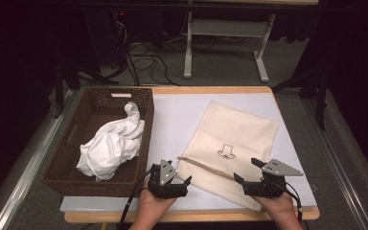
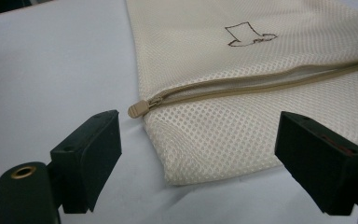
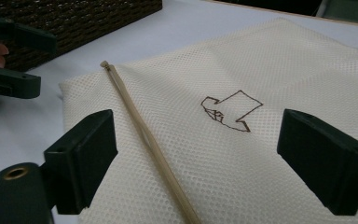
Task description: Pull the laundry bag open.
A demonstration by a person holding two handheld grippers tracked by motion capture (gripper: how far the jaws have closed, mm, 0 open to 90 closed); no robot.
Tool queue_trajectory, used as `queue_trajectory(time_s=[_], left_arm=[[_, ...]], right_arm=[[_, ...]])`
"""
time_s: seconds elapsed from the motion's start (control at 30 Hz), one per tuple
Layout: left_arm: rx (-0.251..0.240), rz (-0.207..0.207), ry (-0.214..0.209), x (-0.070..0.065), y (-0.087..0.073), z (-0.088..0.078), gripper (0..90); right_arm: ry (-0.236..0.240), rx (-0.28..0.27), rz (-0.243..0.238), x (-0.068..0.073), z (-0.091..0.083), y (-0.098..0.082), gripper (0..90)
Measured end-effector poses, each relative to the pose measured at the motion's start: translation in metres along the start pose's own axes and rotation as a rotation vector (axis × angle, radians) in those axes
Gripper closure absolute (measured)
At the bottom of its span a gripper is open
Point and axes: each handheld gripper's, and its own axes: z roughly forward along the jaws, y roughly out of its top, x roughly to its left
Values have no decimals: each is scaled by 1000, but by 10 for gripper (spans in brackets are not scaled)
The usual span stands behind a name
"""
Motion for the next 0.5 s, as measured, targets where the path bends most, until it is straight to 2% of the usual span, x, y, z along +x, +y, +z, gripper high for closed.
queue_trajectory(time_s=[0.1,0.23,0.4,0.5], left_arm=[[4,-4,9,0,0,0,130],[5,-13,18,1,2,0,82],[-10,-16,5,1,7,-1,52],[-22,1,5,-2,11,-3,56]], right_arm=[[-15,4,-3,-1,2,-1,53],[-10,23,-4,-3,6,-3,6],[-15,34,-4,-4,5,-6,2],[-18,32,-12,-6,4,-7,2]])
